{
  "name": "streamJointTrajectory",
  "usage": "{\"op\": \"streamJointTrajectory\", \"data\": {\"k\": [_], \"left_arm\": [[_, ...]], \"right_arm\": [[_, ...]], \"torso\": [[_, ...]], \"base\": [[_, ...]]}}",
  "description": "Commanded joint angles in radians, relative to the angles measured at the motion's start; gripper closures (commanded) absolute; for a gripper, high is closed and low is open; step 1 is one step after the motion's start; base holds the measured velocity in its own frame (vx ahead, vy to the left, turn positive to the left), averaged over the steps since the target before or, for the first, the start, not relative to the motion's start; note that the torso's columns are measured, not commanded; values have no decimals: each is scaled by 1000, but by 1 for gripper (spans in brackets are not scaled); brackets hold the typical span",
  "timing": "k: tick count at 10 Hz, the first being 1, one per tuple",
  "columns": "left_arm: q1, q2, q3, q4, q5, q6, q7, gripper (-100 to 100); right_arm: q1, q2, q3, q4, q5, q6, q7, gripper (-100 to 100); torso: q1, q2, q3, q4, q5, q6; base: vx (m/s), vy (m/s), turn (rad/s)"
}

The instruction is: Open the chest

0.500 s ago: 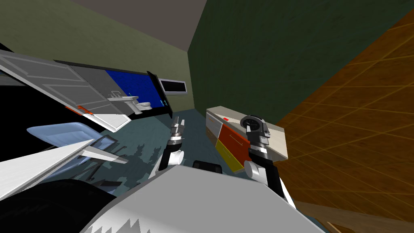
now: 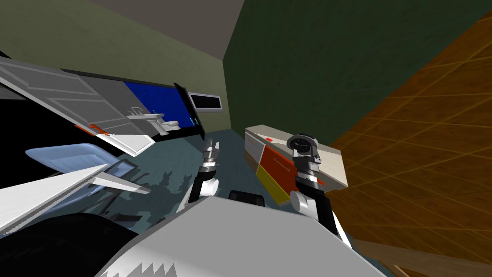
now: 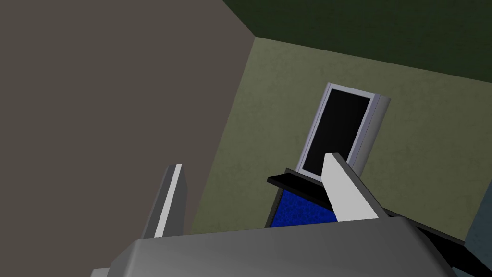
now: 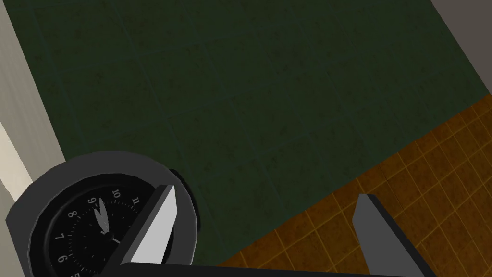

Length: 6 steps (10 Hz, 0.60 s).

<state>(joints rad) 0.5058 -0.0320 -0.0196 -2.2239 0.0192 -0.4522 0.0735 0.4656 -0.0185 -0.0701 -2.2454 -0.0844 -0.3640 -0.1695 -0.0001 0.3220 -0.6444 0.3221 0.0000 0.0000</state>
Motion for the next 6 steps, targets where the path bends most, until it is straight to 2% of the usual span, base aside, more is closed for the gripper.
{"op": "streamJointTrajectory", "data": {"k": [1, 4, 5, 6], "left_arm": [[0, 0, 0, 0, 0, 0, 0, 0], [0, 0, 0, 0, 0, 0, 0, 0], [0, 0, 0, 0, 0, 0, 0, 0], [0, 0, 0, 0, 0, 0, 0, 0]], "right_arm": [[0, 0, 0, 0, 0, 0, 0, 0], [0, 0, 0, 0, 0, 0, 0, 0], [-5, -31, 2, 8, 18, 0, 5, -100], [-10, -55, 4, 17, 37, 0, 10, -100]], "torso": [[0, 74, -147, 74, 0, 0], [0, 296, -590, 295, 0, 0], [0, 369, -738, 369, 0, 0], [0, 403, -807, 402, 0, 0]], "base": [[0, 0, 0], [0, 0, 0], [6, 2, 50], [3, 2, 49]]}}
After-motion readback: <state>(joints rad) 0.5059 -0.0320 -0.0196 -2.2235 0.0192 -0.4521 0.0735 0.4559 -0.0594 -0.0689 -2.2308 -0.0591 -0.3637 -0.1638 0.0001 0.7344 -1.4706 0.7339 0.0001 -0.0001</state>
